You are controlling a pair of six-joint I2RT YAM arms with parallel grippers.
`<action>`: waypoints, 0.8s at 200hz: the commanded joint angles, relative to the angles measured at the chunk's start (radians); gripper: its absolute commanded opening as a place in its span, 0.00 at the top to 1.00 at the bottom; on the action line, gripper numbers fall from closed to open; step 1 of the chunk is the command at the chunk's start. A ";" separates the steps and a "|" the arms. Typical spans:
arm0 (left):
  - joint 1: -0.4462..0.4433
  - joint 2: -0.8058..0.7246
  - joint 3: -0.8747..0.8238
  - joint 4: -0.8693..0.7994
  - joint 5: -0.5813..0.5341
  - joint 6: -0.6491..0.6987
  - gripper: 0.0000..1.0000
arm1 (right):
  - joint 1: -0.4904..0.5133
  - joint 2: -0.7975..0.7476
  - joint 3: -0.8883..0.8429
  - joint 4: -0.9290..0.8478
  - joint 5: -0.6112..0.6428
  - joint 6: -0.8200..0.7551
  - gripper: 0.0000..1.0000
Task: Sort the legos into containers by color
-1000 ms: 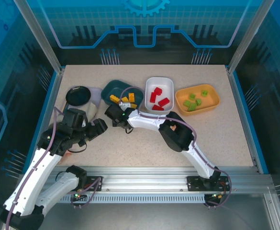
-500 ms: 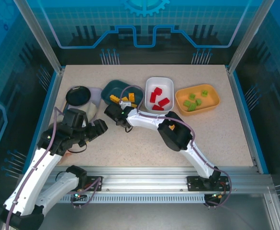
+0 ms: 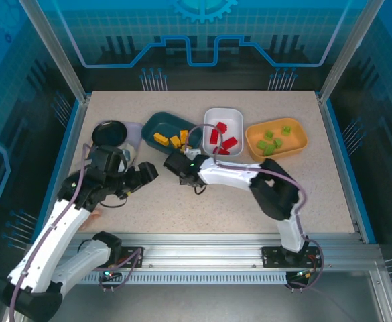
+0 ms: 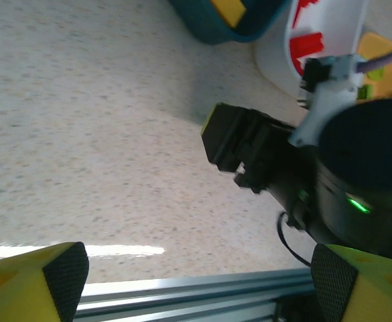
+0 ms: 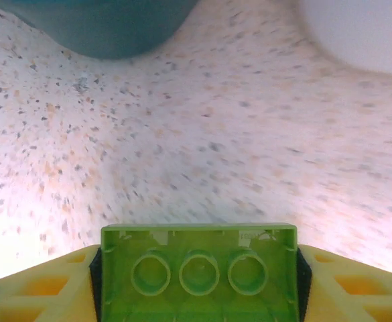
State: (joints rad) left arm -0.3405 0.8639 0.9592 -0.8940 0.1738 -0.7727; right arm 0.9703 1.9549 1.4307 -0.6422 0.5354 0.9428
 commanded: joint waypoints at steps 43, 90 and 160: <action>-0.226 0.320 0.140 0.315 0.081 -0.017 0.11 | -0.327 -0.437 -0.180 -0.108 -0.023 -0.364 0.46; -0.278 0.614 0.362 0.418 0.109 0.002 0.11 | -0.739 -0.402 -0.119 -0.172 -0.057 -0.654 0.47; -0.345 0.947 0.698 0.400 0.159 0.032 0.12 | -1.008 -0.050 0.184 -0.243 -0.096 -0.565 0.47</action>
State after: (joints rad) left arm -0.6601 1.7473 1.5650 -0.4820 0.2874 -0.7773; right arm -0.0174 1.8305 1.4994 -0.8398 0.4835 0.3584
